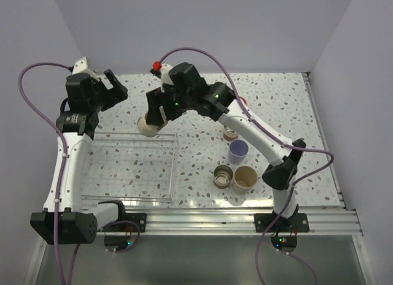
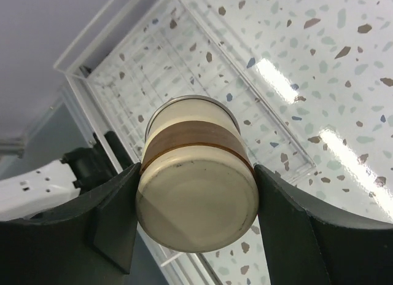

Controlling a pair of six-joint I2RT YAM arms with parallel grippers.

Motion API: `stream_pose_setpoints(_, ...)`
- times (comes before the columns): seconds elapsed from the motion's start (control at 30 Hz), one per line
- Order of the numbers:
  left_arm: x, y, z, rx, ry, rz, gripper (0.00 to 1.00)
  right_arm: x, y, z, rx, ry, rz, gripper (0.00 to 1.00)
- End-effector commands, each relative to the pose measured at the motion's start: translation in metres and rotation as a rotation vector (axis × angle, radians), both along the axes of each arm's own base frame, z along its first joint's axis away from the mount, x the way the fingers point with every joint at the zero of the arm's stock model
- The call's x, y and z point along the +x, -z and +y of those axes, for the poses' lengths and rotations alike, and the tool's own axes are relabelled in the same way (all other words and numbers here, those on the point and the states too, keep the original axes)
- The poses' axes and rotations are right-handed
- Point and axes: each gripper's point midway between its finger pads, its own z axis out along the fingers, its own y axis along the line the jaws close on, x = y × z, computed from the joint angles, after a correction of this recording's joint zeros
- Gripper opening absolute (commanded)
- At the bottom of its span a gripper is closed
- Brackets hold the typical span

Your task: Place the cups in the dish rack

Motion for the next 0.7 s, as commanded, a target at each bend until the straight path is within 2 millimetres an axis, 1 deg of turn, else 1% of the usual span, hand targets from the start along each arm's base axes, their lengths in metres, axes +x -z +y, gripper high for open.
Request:
stream_pose_setpoints(0.0, -0.011, -0.029, 0.015, 0.079, -0.054, -0.062, 1.0, 0.002, 0.037, -0.007, -0.216, 0.006, -0.045, 0.0)
stream_pose_setpoints(0.07, -0.014, -0.031, 0.016, 0.086, -0.058, -0.068, 1.0, -0.004, 0.049, 0.003, -0.244, -0.014, -0.039, 0.0)
stream_pose_setpoints(0.1, -0.015, -0.032, 0.017, 0.09, -0.06, -0.066, 1.0, -0.003, 0.061, 0.007, -0.266, -0.013, -0.027, 0.0)
stream_pose_setpoints(0.17, -0.018, -0.036, 0.022, 0.107, -0.084, -0.072, 1.0, -0.002, 0.073, 0.012, -0.282, -0.012, -0.007, 0.0)
stream_pose_setpoints(0.2, -0.022, -0.037, 0.026, 0.118, -0.103, -0.066, 1.0, -0.001, 0.084, 0.015, -0.298, -0.006, 0.011, 0.0)
stream_pose_setpoints(0.27, -0.03, -0.043, 0.039, 0.154, -0.17, -0.072, 1.0, -0.001, 0.093, 0.015, -0.321, -0.003, 0.026, 0.0)
stream_pose_setpoints(0.33, -0.038, -0.048, 0.049, 0.183, -0.223, -0.073, 1.0, 0.001, 0.109, 0.015, -0.37, 0.004, 0.026, 0.0)
stream_pose_setpoints(0.37, -0.039, -0.047, 0.052, 0.189, -0.232, -0.069, 1.0, 0.0, 0.117, 0.014, -0.396, 0.0, 0.033, 0.0)
stream_pose_setpoints(0.4, -0.039, -0.045, 0.052, 0.192, -0.235, -0.064, 1.0, -0.002, 0.123, 0.014, -0.412, -0.01, 0.035, 0.0)
stream_pose_setpoints(0.47, -0.039, -0.042, 0.049, 0.183, -0.216, -0.06, 1.0, -0.003, 0.141, 0.015, -0.448, -0.021, 0.052, 0.0)
stream_pose_setpoints(0.5, -0.037, -0.037, 0.047, 0.176, -0.208, -0.052, 1.0, -0.003, 0.145, 0.015, -0.456, -0.023, 0.056, 0.0)
stream_pose_setpoints(0.53, -0.037, -0.037, 0.044, 0.168, -0.197, -0.054, 1.0, -0.003, 0.152, 0.016, -0.469, -0.026, 0.064, 0.0)
stream_pose_setpoints(0.57, -0.037, -0.035, 0.043, 0.163, -0.192, -0.055, 1.0, 0.0, 0.161, 0.014, -0.491, -0.014, 0.063, 0.0)
stream_pose_setpoints(0.6, -0.036, -0.032, 0.042, 0.158, -0.186, -0.051, 1.0, -0.001, 0.166, 0.014, -0.5, -0.013, 0.064, 0.0)
stream_pose_setpoints(0.63, -0.036, -0.033, 0.039, 0.149, -0.173, -0.059, 1.0, 0.0, 0.17, 0.014, -0.508, -0.013, 0.065, 0.0)
stream_pose_setpoints(0.67, -0.036, -0.03, 0.037, 0.144, -0.165, -0.056, 1.0, 0.001, 0.177, 0.013, -0.526, -0.012, 0.066, 0.0)
